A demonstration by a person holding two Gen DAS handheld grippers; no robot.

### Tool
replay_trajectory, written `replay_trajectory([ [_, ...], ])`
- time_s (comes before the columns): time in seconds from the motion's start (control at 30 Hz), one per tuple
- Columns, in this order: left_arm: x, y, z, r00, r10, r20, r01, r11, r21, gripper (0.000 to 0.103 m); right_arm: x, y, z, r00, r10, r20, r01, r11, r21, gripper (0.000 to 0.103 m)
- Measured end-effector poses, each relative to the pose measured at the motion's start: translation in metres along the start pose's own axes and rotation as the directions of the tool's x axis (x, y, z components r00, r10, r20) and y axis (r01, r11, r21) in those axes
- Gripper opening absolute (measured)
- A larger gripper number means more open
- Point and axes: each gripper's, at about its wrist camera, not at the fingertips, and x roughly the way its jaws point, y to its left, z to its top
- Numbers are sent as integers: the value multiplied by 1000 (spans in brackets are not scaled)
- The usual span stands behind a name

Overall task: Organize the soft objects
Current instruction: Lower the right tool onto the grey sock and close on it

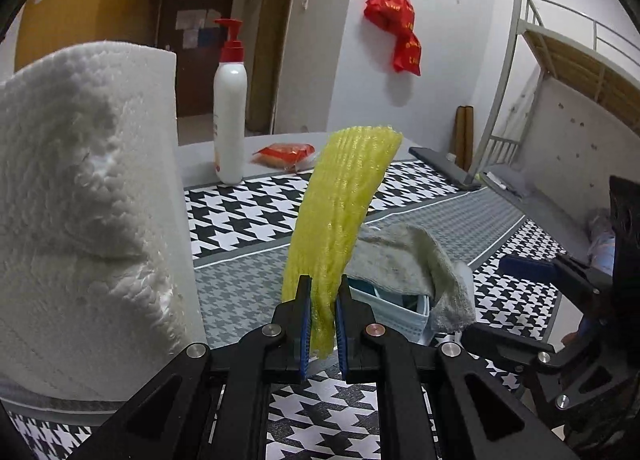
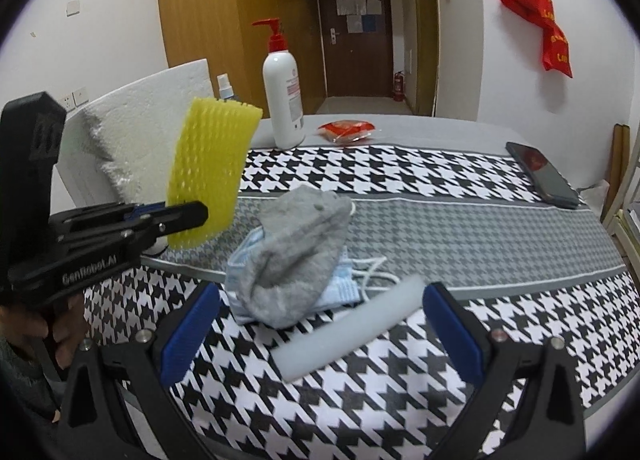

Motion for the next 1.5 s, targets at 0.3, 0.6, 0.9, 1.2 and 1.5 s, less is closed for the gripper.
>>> replay_trajectory([
  [0.3,1,6,0,1000,11,-7,-11,1000,-23,11,21,0,16,999,-6,-45,6,1000,13,103],
  [0.6,1,7,0,1000,14,-1,-14,1000,-25,11,37,-1,27,996,13,-89,-11,1000,30,79],
  [0.9,-1,8,0,1000,16,11,-16,999,-28,11,49,1,22,992,44,-118,-39,999,38,28],
  [1.2,-5,7,-1,999,18,28,-17,999,-27,11,19,5,29,998,33,-45,-32,999,18,27],
  [1.5,-5,4,-3,999,15,32,-15,1000,-10,11,-4,2,28,1000,9,-8,-9,1000,26,27],
])
